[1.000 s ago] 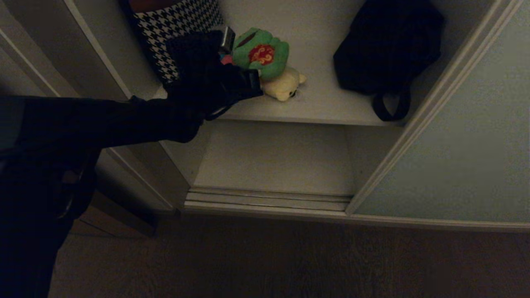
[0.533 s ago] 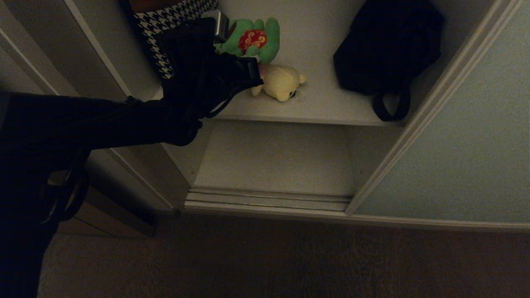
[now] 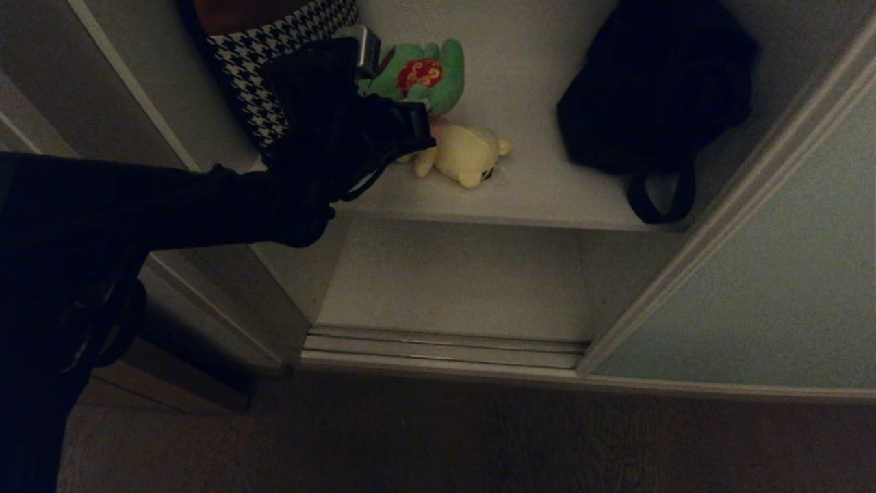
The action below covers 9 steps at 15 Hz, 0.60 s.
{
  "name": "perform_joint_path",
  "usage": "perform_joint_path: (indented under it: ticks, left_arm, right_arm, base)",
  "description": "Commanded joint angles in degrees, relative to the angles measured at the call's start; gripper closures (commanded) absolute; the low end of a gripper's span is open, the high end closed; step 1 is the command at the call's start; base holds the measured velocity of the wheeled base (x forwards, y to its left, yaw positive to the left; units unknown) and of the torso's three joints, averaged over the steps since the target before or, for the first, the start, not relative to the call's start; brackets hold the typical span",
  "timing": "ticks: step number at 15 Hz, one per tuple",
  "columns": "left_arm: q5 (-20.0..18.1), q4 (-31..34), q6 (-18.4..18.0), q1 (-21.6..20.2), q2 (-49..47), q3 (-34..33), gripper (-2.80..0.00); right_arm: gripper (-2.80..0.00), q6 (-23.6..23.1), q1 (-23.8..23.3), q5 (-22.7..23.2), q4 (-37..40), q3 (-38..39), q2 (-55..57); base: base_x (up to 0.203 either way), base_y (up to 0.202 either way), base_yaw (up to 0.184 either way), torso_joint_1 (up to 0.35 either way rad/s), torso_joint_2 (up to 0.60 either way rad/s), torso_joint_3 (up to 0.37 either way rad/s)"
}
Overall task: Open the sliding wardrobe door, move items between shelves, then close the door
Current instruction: Place the green doll on the higher shelf
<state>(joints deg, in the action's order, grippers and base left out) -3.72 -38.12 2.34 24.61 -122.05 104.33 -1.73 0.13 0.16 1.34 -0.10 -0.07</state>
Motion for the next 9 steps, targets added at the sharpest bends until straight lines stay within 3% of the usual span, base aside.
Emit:
perform_joint_path:
  ticks: [1, 5, 9]
  left_arm:
    - [0.13, -0.45, 0.11, 0.45, 0.42, -0.02, 0.00]
    - [1.87, 0.07, 0.47, 0.79, 0.15, -0.18, 0.00]
    - [2.77, 1.21, 0.37, 0.70, -0.81, 0.43, 0.00]
  right_arm:
    - [0.00, -0.03, 0.04, 0.02, -0.02, 0.01, -0.01]
    - [0.00, -0.03, 0.04, 0.02, -0.02, 0.01, -0.01]
    - [0.00, -0.03, 0.04, 0.02, 0.04, 0.01, -0.01]
  base:
    - [0.196, 0.000, -0.001, 0.002, 0.00, 0.002]
    - [0.188, 0.000, 0.001, 0.003, 0.00, 0.003]
    - [0.023, 0.000, 0.000, 0.001, 0.00, -0.001]
